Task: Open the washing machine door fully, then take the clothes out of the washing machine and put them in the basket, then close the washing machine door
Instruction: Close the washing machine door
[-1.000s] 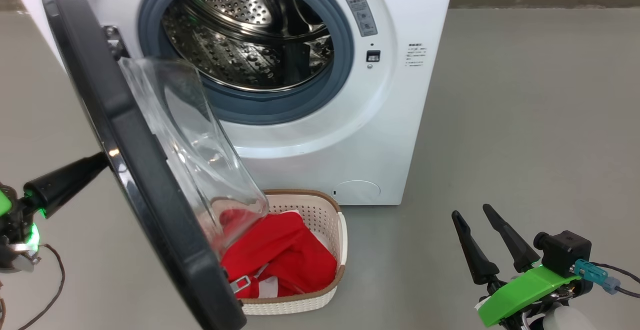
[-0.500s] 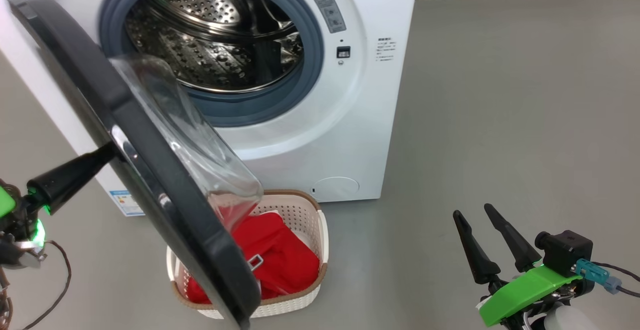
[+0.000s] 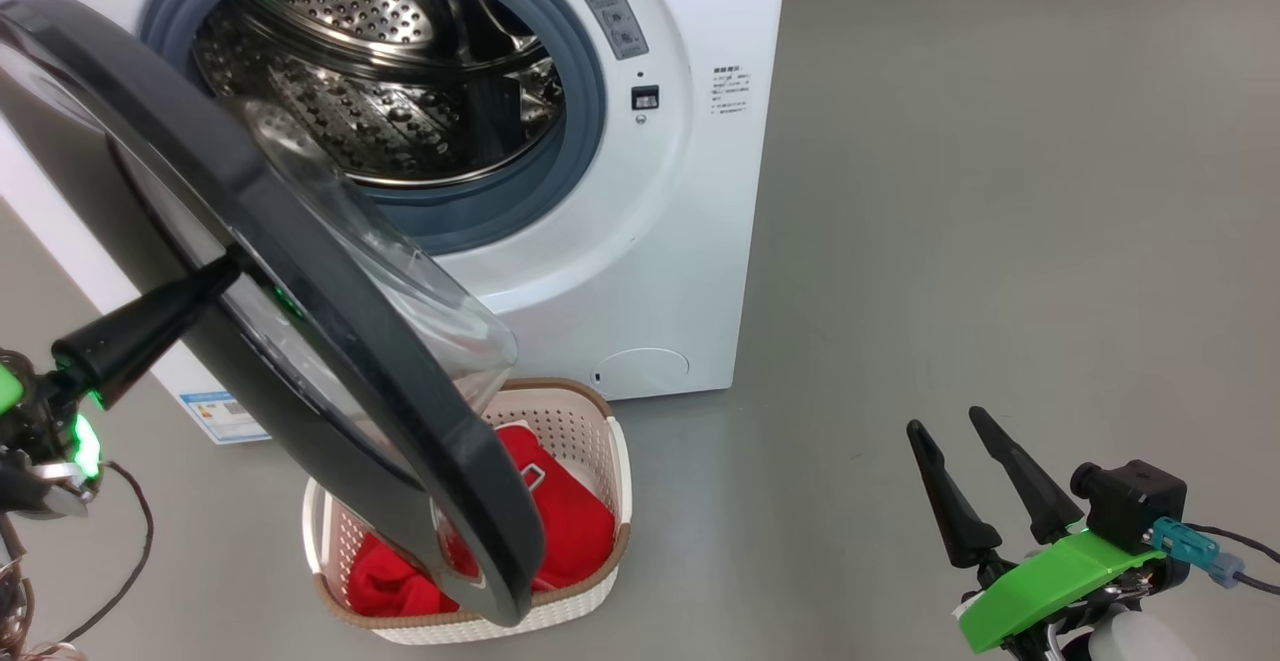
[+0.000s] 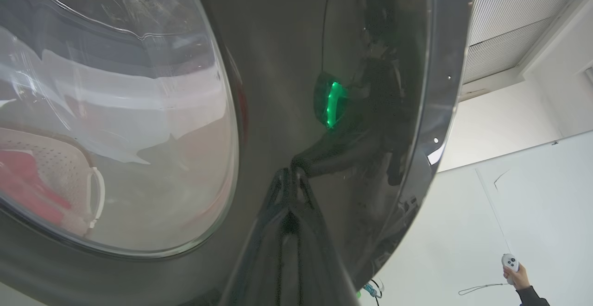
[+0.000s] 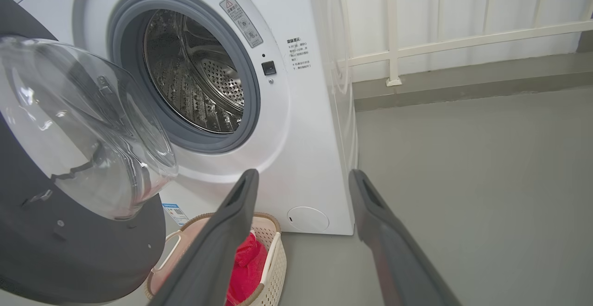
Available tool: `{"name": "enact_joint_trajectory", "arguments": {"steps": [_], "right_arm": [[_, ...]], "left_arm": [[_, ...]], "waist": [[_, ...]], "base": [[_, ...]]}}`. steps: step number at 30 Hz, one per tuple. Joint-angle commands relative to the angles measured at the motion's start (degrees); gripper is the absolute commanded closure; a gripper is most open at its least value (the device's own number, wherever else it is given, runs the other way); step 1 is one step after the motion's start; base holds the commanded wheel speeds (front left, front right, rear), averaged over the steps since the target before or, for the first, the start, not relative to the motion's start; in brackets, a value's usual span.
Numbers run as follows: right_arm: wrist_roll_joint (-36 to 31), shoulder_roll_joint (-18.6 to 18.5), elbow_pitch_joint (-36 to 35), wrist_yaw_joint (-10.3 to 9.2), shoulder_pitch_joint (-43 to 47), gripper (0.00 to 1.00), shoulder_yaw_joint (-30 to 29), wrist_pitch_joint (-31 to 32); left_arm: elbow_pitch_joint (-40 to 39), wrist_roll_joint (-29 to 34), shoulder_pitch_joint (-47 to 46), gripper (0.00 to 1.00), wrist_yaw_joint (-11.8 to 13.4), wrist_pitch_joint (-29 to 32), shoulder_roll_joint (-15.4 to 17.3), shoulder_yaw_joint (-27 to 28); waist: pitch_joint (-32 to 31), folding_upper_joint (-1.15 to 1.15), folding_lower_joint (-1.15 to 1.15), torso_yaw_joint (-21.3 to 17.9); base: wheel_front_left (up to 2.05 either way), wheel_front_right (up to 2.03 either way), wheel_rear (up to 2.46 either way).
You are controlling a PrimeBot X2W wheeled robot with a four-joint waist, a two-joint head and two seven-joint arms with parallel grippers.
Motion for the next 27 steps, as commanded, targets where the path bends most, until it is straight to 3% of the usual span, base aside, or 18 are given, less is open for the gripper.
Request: {"name": "enact_joint_trajectory", "arguments": {"steps": [1,18,27], "right_arm": [[0.4,-0.6,-1.3,0.09,-1.4,0.0,1.0,-0.7],[0.3,-0.5,-1.1,0.09,-1.2,0.0,0.6,-0.7],[0.2,-0.4,-1.1,0.09,-1.1,0.0,0.7,-0.7]], "left_arm": [[-1.6,-0.3,-3.0,1.0,-0.5,-0.2,1.7,1.8],[-0.4,0.9,-3.8,1.0,-2.6,-1.1,2.2,1.6],[-2.4,2.8,-2.2,1.0,-5.4,-2.9,2.2,1.3]], "waist": [[0.1,0.0,0.0,-0.2],[0.2,0.0,0.0,1.2],[-0.2,0.0,0.0,2.9]], "base": [[0.0,0.0,0.0],[0.0,0.0,0.0],[0.0,0.0,0.0]]}}
